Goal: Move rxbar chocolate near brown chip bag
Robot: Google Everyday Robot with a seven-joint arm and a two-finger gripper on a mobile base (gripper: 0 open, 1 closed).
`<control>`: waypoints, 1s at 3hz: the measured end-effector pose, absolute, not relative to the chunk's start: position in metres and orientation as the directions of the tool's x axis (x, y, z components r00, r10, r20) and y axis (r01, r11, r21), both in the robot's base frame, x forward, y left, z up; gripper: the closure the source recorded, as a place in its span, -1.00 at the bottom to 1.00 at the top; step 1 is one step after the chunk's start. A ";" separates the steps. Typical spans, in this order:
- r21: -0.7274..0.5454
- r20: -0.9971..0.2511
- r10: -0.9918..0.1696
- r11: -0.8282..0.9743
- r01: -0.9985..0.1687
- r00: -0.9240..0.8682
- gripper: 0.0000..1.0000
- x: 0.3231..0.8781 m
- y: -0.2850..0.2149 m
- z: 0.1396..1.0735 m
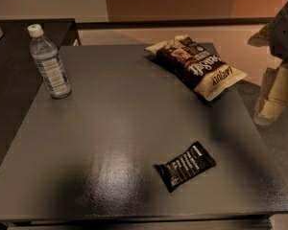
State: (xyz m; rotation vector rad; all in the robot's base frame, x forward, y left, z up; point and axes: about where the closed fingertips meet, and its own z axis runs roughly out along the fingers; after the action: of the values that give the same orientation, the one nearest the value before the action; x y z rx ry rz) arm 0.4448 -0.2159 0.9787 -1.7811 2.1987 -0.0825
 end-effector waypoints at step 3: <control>-0.120 -0.148 -0.972 -0.168 -0.978 0.185 -1.00 0.413 -0.207 0.916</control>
Offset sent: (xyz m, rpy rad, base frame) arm -0.0344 -0.0030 -0.0652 -0.0848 0.1837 0.4361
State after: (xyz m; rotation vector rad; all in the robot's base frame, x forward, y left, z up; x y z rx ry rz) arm 0.4128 -0.2072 0.9160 -2.2661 1.8934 0.0539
